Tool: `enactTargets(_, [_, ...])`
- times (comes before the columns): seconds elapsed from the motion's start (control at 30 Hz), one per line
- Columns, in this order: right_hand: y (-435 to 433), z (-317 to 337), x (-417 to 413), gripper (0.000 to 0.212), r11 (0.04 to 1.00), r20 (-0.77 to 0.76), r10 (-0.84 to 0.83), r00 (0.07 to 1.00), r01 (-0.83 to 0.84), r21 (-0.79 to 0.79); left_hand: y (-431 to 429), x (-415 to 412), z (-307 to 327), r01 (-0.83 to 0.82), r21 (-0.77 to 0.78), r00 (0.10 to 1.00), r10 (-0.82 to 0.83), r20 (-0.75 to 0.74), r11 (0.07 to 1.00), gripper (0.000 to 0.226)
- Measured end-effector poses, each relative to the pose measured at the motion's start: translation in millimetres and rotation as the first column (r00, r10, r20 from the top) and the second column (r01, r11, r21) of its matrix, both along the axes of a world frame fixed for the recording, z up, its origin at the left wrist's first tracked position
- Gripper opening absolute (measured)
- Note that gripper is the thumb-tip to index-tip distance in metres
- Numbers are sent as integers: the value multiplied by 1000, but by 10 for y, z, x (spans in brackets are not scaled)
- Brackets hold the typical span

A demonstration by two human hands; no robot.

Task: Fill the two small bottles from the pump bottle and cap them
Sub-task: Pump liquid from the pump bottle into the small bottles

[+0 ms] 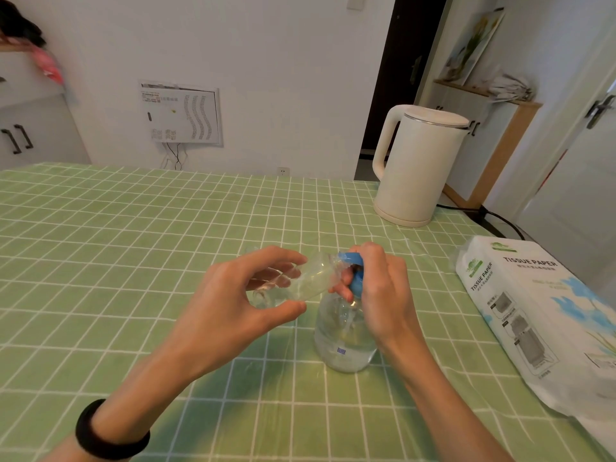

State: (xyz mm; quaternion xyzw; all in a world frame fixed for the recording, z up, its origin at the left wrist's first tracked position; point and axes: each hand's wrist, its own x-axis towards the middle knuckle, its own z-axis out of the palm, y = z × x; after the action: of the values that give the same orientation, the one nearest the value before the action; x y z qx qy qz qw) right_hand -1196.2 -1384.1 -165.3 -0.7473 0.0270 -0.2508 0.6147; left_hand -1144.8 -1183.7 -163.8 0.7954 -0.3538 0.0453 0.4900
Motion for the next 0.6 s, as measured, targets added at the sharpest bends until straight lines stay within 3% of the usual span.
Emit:
enactTargets(0.17, [-15, -2, -9, 42, 1000, 7, 16, 1000, -16, -12, -4, -1, -14, -3, 6, 1000, 3, -4, 1000, 52])
enactTargets(0.43, [-9, -26, 2, 56, 1000, 14, 0, 1000, 1, -24, -12, 2, -20, 11, -6, 1000, -11, -12, 1000, 50])
enactTargets(0.6, [-16, -6, 6, 44, 1000, 32, 29, 999, -29, 7, -18, -2, -23, 11, 9, 1000, -10, -10, 1000, 51])
